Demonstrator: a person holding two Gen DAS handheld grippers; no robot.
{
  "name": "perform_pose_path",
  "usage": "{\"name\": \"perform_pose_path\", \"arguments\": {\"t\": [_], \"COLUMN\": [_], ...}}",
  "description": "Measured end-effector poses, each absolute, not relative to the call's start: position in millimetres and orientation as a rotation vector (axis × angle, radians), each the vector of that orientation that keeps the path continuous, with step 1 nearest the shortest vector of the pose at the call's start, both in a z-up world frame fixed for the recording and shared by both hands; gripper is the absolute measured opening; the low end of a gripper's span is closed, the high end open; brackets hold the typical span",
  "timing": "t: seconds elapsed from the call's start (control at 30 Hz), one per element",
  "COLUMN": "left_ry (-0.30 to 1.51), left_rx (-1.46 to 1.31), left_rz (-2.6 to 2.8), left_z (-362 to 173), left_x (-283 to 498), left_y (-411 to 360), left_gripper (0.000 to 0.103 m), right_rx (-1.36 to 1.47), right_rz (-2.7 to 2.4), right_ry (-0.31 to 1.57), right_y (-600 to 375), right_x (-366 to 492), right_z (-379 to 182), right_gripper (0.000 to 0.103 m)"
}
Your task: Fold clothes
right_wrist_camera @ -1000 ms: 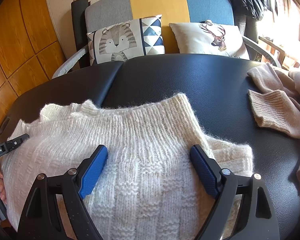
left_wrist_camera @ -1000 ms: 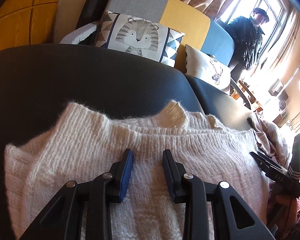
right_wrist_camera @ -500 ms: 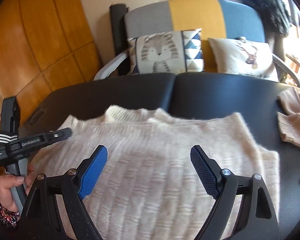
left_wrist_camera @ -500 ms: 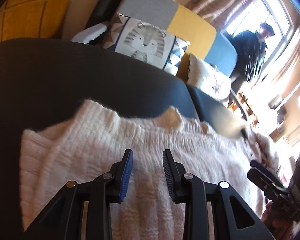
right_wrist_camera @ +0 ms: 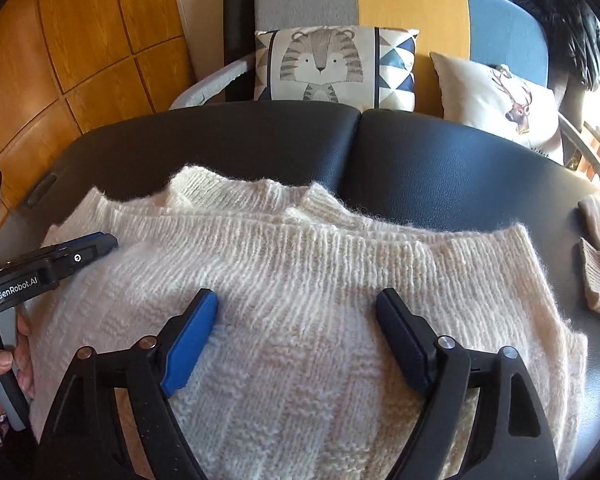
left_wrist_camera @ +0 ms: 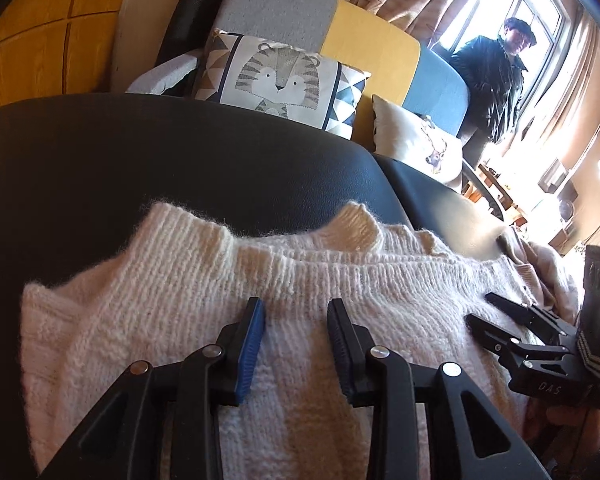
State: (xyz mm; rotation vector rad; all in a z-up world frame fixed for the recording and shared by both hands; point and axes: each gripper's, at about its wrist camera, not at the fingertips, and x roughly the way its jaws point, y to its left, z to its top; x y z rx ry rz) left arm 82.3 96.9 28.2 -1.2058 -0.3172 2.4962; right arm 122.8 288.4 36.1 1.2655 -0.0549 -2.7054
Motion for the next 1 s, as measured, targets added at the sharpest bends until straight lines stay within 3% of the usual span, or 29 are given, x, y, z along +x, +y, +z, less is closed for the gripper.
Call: {"name": "perform_pose_path", "arguments": {"t": [0.27, 0.43, 0.77, 1.0], "left_ry": [-0.271, -0.337, -0.203, -0.219], "left_rx": [-1.21, -1.169, -1.224, -1.204], "left_rz": [2.559, 2.525, 2.535, 2.533], "left_z": [42.3, 54.6, 37.1, 35.7], "left_x": [86.3, 88.7, 83.5, 86.6], "left_y": [104.1, 115.1, 129.4, 128.3], "left_gripper": [0.034, 0.034, 0.037, 0.037], "right_rx": [1.251, 1.245, 1.261, 1.18], "right_rz": [-2.702, -2.711, -2.687, -2.722], "right_ry": [-0.07, -0.067, -0.075, -0.145], "right_y": [288.3, 287.9, 291.9, 298.8], "right_x": [122.6, 123.2, 119.4, 136.0], "right_z": [35.9, 35.8, 37.9, 79.8], "right_gripper": [0.085, 0.085, 0.088, 0.088]}}
